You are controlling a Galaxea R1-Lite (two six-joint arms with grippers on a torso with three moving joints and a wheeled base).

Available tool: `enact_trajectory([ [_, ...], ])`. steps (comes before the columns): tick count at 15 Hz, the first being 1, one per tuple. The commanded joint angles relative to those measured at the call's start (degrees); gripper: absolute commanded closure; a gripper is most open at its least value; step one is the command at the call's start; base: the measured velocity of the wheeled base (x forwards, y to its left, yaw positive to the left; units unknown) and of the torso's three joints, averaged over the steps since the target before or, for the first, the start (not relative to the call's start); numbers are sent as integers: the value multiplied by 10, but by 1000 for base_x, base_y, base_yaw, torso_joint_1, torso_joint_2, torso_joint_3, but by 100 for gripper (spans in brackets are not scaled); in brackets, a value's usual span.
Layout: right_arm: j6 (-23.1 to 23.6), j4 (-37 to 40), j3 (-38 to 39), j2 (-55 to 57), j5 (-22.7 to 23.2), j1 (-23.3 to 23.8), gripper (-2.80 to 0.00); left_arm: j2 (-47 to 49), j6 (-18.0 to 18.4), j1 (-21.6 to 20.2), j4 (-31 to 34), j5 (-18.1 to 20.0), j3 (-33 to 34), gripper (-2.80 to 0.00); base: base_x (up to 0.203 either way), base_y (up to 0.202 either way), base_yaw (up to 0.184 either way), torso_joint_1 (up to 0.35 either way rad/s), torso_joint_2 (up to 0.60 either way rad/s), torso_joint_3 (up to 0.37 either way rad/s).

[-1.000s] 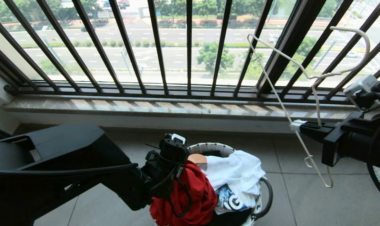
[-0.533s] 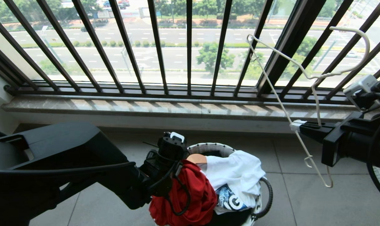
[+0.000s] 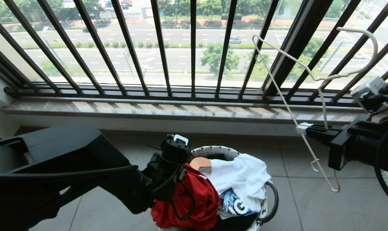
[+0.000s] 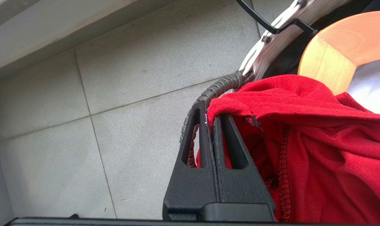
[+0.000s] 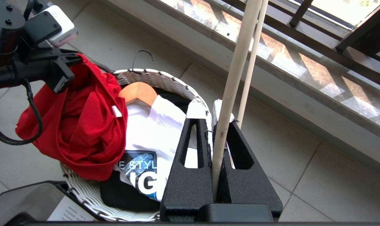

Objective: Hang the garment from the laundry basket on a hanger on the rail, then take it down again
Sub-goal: Pick up clothes from the basket

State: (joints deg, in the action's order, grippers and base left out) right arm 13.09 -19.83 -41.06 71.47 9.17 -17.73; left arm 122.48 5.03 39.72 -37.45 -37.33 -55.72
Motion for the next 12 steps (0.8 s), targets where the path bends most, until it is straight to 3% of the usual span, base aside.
enact_trajectory([
  [1,1,-1,-2,0,1,0,0,-15,-1,0,0,0,0,0,0,0,0,0,0,0],
  [4,0,-1,-2,0,1,0,0,-43,-1,1,9,3,3,0,0,0,0,0,0,0],
  [7,-3,1,-13,1,1,0,0,-97,-9,2,63,10,6,0,0,0,0,0,0,0],
  [10,-12,0,-14,4,1,0,0,-155,-30,7,126,64,7,0,0,0,0,0,0,0],
  [12,-12,0,-14,4,1,0,0,-168,-33,6,130,71,4,0,0,0,0,0,0,0],
])
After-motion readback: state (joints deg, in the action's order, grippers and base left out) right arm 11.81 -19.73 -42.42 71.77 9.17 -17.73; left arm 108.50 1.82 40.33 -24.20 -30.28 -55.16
